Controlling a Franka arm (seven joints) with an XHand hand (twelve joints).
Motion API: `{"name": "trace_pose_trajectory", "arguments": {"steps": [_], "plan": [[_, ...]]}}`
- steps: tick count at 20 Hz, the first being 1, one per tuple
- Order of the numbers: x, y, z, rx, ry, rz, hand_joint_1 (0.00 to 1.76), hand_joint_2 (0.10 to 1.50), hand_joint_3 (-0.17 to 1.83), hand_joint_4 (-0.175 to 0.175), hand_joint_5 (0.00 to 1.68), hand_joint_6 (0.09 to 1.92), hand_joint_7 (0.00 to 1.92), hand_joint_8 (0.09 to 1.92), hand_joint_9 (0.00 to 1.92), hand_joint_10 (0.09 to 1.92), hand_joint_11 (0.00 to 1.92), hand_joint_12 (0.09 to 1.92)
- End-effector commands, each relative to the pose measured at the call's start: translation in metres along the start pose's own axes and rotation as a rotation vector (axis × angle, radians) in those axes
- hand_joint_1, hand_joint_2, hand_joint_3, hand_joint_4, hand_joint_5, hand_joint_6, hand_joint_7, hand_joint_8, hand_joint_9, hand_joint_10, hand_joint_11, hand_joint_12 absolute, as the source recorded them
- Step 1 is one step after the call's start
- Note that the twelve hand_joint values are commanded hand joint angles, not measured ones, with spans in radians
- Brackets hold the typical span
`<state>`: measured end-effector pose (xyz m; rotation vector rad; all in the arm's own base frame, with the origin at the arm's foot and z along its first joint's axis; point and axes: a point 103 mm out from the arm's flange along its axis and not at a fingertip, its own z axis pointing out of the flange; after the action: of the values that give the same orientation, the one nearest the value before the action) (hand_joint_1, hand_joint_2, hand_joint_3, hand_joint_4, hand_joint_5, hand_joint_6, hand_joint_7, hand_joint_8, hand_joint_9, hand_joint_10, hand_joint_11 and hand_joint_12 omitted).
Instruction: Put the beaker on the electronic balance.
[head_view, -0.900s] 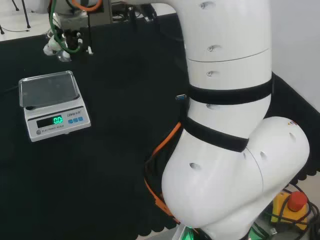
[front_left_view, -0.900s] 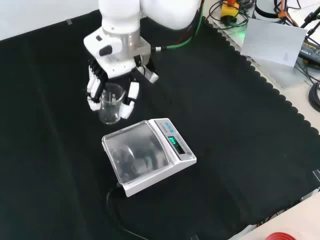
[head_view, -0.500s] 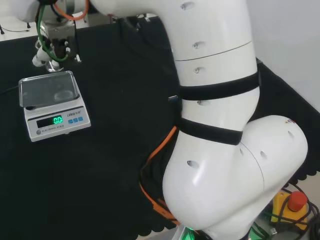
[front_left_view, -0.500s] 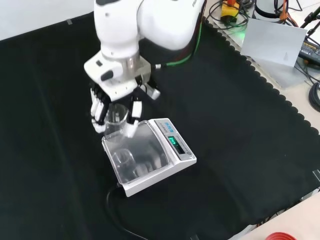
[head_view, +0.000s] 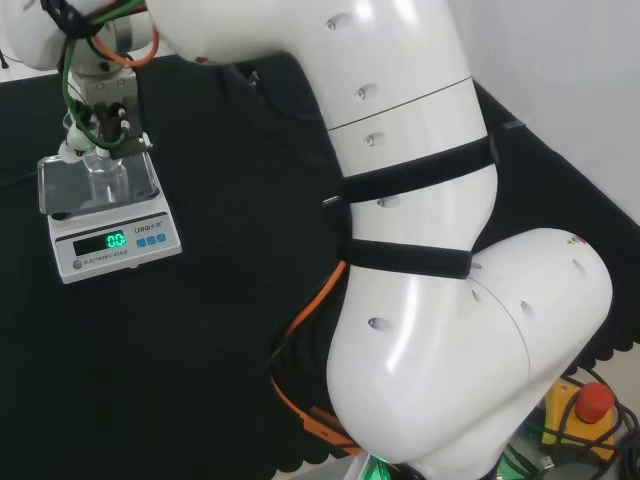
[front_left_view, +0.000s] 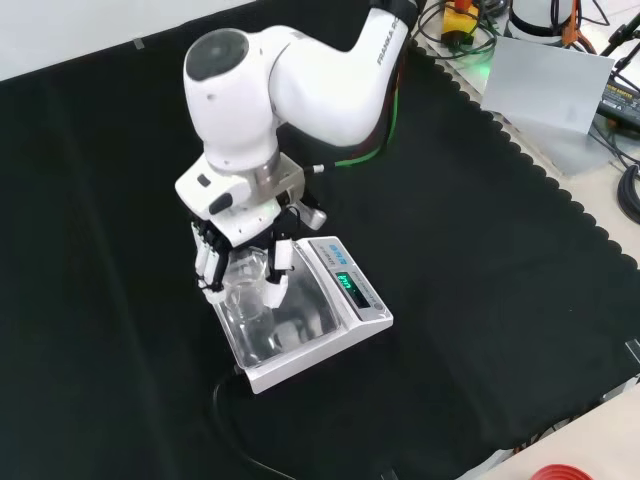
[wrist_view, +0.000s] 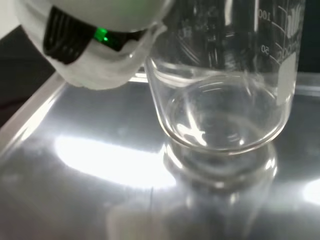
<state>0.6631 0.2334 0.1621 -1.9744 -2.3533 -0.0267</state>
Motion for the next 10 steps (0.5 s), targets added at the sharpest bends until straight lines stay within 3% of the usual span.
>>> {"name": "trace_pose_trajectory", "arguments": {"steps": [1,3,5,7,8,10], "plan": [[0.004,-0.004,0.008,0.028,-0.013,-0.014,1.2,0.67,0.54,-0.022,1.44,0.31,1.18,0.76,1.56,0.09,1.47,0.68],[0.005,-0.006,0.005,0.027,-0.008,-0.02,1.2,0.67,0.54,-0.021,1.44,0.31,1.18,0.76,1.56,0.09,1.47,0.68],[0.004,-0.006,-0.001,0.041,0.007,-0.026,1.19,0.67,0.53,0.02,1.43,0.31,1.17,0.76,1.56,0.09,1.46,0.69],[0.003,-0.007,-0.006,0.07,0.028,-0.039,1.15,0.56,0.59,0.065,1.15,0.54,1.05,0.79,1.49,0.09,1.29,0.82],[0.004,-0.009,-0.009,0.076,0.034,-0.048,1.1,0.51,0.63,0.062,0.94,0.67,0.96,0.81,1.42,0.09,1.14,0.93],[0.003,-0.011,-0.017,0.071,0.055,-0.063,0.9,0.47,0.59,0.017,0.47,0.65,0.68,0.82,1.2,0.09,0.79,1.17]]}}
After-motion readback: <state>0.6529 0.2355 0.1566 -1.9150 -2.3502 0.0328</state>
